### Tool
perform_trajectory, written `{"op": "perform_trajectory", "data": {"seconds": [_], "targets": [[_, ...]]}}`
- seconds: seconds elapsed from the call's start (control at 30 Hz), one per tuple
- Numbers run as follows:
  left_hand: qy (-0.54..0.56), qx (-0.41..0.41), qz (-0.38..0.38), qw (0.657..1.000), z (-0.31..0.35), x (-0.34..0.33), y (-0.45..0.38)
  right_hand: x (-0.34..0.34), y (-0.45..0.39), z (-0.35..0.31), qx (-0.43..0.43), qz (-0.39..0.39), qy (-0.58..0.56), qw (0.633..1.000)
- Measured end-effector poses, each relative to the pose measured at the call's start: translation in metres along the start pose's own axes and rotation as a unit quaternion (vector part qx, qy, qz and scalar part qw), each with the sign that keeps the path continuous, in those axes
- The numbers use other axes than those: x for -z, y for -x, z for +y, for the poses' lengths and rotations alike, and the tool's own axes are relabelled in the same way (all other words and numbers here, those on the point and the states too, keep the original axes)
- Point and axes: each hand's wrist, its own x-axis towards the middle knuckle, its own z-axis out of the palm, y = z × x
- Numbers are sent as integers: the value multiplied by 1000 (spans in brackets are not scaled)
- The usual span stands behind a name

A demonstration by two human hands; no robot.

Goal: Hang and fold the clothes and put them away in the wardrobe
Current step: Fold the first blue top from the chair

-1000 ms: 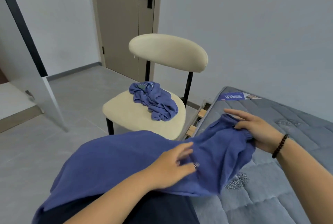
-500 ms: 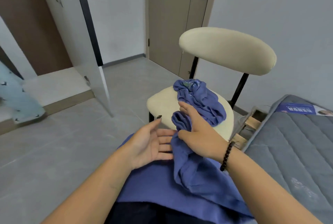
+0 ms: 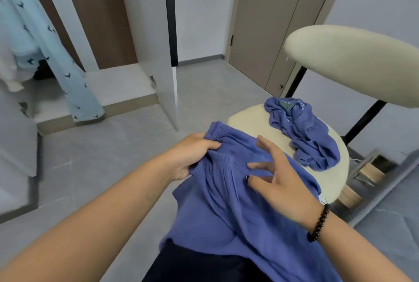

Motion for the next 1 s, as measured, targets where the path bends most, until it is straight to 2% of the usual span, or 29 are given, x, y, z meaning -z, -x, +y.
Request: {"op": "perform_trajectory", "data": {"seconds": [0.17, 0.33, 0.43, 0.57, 0.67, 0.73, 0.8, 0.93, 1.0], "targets": [[106, -8, 16, 994, -10, 54, 8, -2, 2, 21, -3, -24, 150, 988], [212, 62, 61, 973, -70, 100, 10, -5, 8, 37, -66, -76, 181, 978], [179, 140, 83, 970, -120, 98, 5, -6, 8, 44, -103, -69, 162, 979], [167, 201, 48, 964, -163, 71, -3, -7, 7, 55, -157, -30, 144, 976], [189, 222, 46, 956, -171, 50, -6, -7, 7, 61, -196, 15, 99, 975], [225, 238, 49, 944, -173, 44, -5, -7, 7, 62, -239, 27, 25, 970], [240, 239, 46, 940, -170, 42, -3, -9, 7, 66, -289, 18, -80, 954], [213, 216, 58, 951, -169, 40, 2, -8, 5, 64, -340, 47, -211, 915], [221, 218, 56, 949, -171, 39, 4, -5, 5, 56, -375, 30, -269, 887]]}}
